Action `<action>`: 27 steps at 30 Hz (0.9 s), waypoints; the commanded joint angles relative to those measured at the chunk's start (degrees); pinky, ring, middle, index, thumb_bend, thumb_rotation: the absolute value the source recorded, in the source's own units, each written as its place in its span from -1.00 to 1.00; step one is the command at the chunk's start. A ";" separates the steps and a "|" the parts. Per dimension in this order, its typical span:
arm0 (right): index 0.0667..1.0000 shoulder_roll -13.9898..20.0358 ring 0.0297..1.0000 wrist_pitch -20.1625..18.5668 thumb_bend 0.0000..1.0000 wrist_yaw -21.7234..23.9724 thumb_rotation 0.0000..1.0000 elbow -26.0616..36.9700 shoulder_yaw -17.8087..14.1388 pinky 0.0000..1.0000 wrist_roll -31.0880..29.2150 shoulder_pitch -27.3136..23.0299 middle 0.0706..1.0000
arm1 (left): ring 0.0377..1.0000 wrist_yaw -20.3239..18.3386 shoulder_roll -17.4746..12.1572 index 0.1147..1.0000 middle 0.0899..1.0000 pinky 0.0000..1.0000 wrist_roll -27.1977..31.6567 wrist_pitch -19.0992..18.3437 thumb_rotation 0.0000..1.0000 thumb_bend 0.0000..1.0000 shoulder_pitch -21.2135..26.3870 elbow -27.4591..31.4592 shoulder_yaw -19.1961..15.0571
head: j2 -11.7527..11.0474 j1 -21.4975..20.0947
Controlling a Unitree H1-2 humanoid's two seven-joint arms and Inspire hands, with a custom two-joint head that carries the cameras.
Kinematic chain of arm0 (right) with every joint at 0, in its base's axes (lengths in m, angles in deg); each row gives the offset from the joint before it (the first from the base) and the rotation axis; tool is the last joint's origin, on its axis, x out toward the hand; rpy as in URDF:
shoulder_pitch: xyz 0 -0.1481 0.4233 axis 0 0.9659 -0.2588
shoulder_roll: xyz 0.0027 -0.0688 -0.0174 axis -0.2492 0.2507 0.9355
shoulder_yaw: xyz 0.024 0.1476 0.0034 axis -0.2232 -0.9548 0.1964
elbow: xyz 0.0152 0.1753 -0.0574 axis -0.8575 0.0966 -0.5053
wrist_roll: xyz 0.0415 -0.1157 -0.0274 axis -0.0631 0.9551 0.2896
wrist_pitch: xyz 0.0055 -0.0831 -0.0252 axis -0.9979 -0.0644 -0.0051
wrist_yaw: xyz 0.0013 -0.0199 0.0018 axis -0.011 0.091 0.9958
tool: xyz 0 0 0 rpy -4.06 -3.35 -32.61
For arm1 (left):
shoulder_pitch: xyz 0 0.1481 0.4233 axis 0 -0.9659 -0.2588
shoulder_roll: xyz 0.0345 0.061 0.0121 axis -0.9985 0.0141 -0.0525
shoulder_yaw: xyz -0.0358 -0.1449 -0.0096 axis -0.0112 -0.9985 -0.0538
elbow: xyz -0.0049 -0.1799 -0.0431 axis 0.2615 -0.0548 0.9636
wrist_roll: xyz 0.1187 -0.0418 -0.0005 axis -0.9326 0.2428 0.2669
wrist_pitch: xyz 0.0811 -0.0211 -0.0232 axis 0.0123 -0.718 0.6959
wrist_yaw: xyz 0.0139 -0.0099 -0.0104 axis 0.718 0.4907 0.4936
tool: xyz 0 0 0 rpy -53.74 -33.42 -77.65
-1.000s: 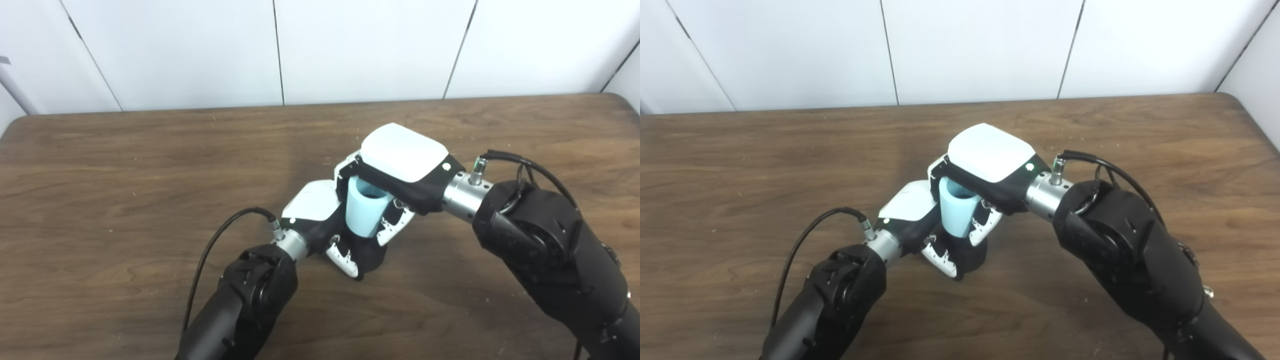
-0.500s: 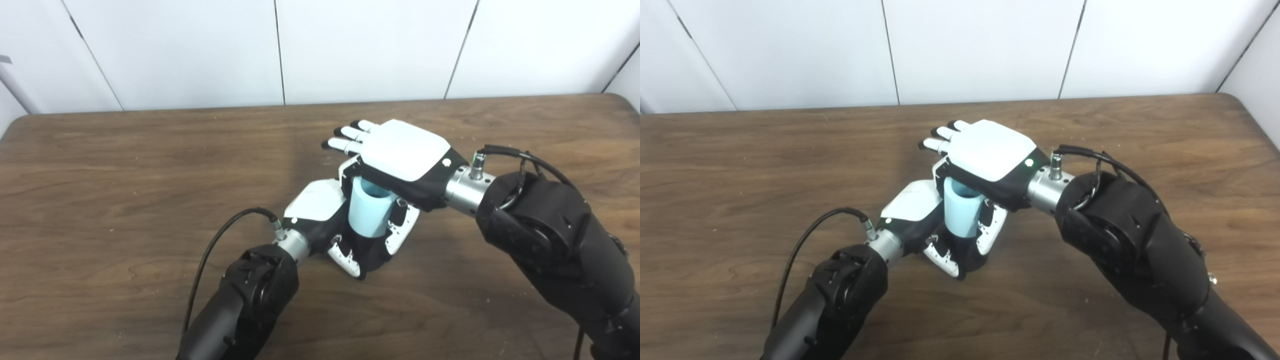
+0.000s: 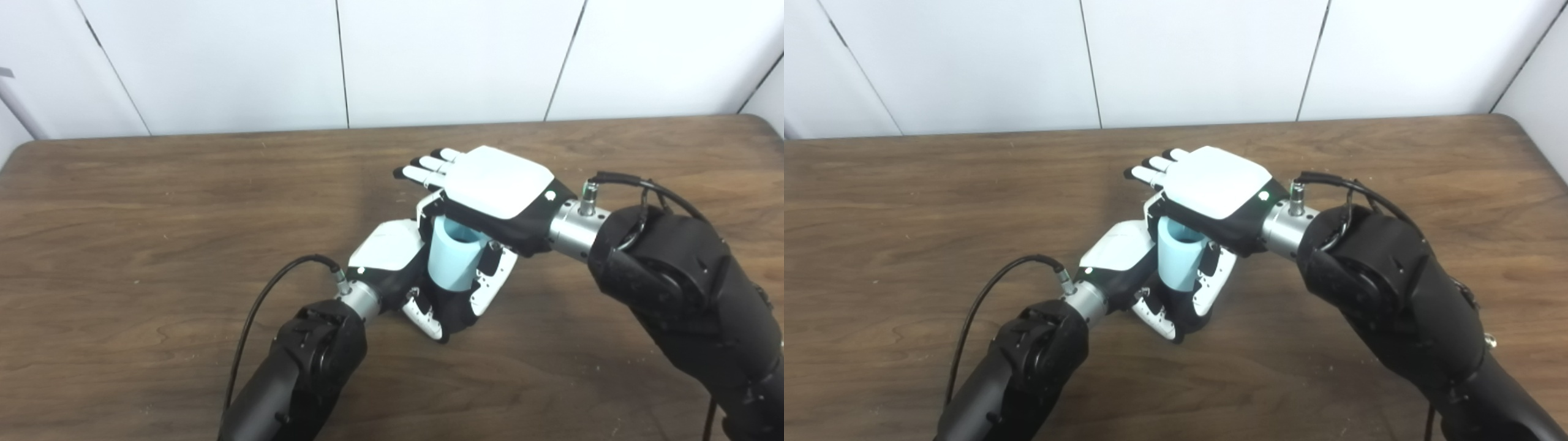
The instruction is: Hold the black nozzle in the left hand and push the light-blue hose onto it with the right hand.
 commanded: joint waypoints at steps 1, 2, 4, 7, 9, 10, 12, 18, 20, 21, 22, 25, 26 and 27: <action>0.87 0.56 1.00 -0.69 1.00 1.98 -0.12 0.95 -1.52 0.97 -0.75 -1.72 1.00 | 0.43 -3.26 -0.43 -0.26 0.02 1.00 0.81 -0.56 -1.00 0.02 -2.18 -3.84 1.76 | 0.01 0.01; 0.87 0.40 1.00 -0.99 1.00 2.15 -0.12 1.26 -2.04 0.95 -0.98 -1.98 1.00 | 0.41 -3.19 -0.43 -0.26 0.02 1.00 0.79 -0.50 -1.00 0.02 -2.15 -3.93 1.77 | 0.01 0.01; 0.86 -0.60 1.00 -3.21 1.00 3.46 -0.15 3.39 -3.54 0.94 -1.39 -3.13 1.00 | 0.36 -2.96 -0.43 -0.26 0.00 1.00 0.63 -0.36 -1.00 0.03 -2.04 -4.21 1.86 | -0.01 -0.10; 0.85 -1.61 1.00 -4.86 1.00 4.74 -0.18 5.05 -4.76 0.92 -1.30 -3.83 0.99 | 0.34 -2.80 -0.40 -0.25 -0.01 1.00 0.41 -0.26 -1.00 0.03 -1.92 -4.33 1.98 | 0.02 -0.10; 0.85 -2.06 1.00 -5.50 1.00 5.13 -0.19 6.00 -5.47 0.91 -1.18 -3.90 0.97 | 0.35 -2.65 -0.31 -0.25 -0.02 1.00 0.27 -0.15 -1.00 0.03 -1.81 -4.47 2.10 | -0.08 -0.09; 0.84 -2.20 0.98 -5.54 1.00 5.28 -0.19 6.26 -5.76 0.90 -1.14 -3.85 0.96 | 0.36 -2.59 -0.25 -0.25 -0.02 1.00 0.23 -0.13 -1.00 0.03 -1.77 -4.55 2.16 | -0.13 0.02; 0.84 -2.39 0.97 -5.48 1.00 5.46 -0.19 6.64 -6.27 0.89 -1.07 -3.81 0.94 | 0.38 -2.58 -0.21 -0.25 -0.01 1.00 0.19 -0.14 -1.00 0.03 -1.76 -4.48 2.22 | -0.13 0.02; 0.82 -1.89 0.96 -7.28 1.00 8.90 -0.19 8.69 -7.75 0.89 -1.36 -6.51 0.94 | 0.40 -2.40 -0.28 -0.25 -0.01 1.00 0.10 0.04 -1.00 0.03 -1.58 -4.71 2.23 | -0.29 0.15; 0.79 -2.08 0.96 -8.30 1.00 10.51 -0.19 9.38 -8.14 0.90 -1.42 -7.83 0.93 | 0.40 -2.41 -0.31 -0.25 -0.01 1.00 0.18 0.02 -1.00 0.03 -1.52 -4.76 2.18 | -0.29 0.07; 0.78 -2.25 0.96 -8.59 1.00 11.05 -0.19 9.55 -8.27 0.90 -1.33 -8.24 0.93 | 0.40 -2.41 -0.29 -0.25 -0.01 1.00 0.17 -0.02 -1.00 0.03 -1.51 -4.79 2.18 | -0.31 0.04; 0.77 -2.44 0.95 -8.81 1.00 11.34 -0.18 9.59 -8.30 0.90 -1.22 -8.54 0.92 | 0.40 -2.40 -0.25 -0.25 -0.02 1.00 0.22 -0.07 -1.00 0.03 -1.50 -4.83 2.16 | -0.31 0.04; 0.74 -2.74 0.94 -8.70 1.00 10.87 -0.19 8.96 -8.14 0.90 -1.01 -8.64 0.91 | 0.40 -2.38 -0.09 -0.25 -0.01 1.00 0.33 -0.23 -1.00 0.03 -1.49 -4.87 2.12 | -0.38 0.21; 0.74 -2.75 0.93 -8.57 1.00 10.60 -0.19 8.72 -8.13 0.89 -1.05 -8.60 0.90 | 0.40 -2.37 -0.06 -0.25 -0.01 1.00 0.36 -0.25 -1.00 0.03 -1.49 -4.84 2.09 | -0.37 0.29; 0.74 -2.71 0.93 -8.53 1.00 10.39 -0.19 8.59 -8.25 0.88 -1.25 -8.58 0.90 | 0.40 -2.36 -0.05 -0.25 -0.01 1.00 0.45 -0.26 -1.00 0.03 -1.50 -4.80 2.02 | -0.33 0.32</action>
